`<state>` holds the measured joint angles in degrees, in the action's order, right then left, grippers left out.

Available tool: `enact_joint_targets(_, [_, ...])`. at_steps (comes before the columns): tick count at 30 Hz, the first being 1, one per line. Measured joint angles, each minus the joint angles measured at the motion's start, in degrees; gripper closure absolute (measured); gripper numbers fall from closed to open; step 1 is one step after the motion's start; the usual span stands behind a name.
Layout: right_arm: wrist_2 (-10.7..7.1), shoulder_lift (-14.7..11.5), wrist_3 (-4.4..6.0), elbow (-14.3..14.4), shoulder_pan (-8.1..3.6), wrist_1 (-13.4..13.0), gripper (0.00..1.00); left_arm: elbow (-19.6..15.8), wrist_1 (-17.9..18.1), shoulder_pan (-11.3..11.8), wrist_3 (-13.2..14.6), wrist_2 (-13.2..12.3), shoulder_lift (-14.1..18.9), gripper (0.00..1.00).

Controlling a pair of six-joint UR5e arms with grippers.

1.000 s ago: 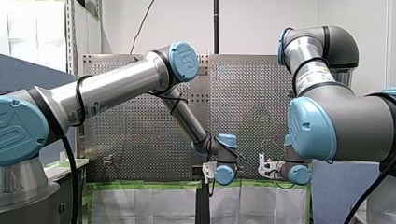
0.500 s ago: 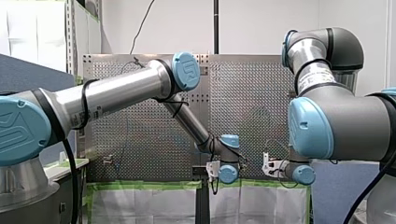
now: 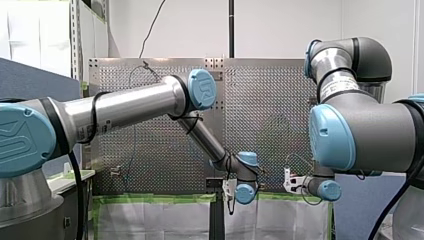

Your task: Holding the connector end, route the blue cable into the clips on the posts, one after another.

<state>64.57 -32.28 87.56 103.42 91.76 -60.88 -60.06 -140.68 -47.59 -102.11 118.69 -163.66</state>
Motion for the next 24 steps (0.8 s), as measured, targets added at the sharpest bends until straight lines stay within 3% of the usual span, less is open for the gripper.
enact_joint_targets(11, [-2.03,0.1,0.82,-2.1,-1.16,1.3,1.00,1.7,0.0,0.7,0.0,-1.3,-0.1,1.00])
enact_joint_targets(24, [-3.46,0.1,0.61,-3.4,-1.05,1.4,1.00,4.6,-0.9,1.1,-0.1,-3.3,-0.5,1.00])
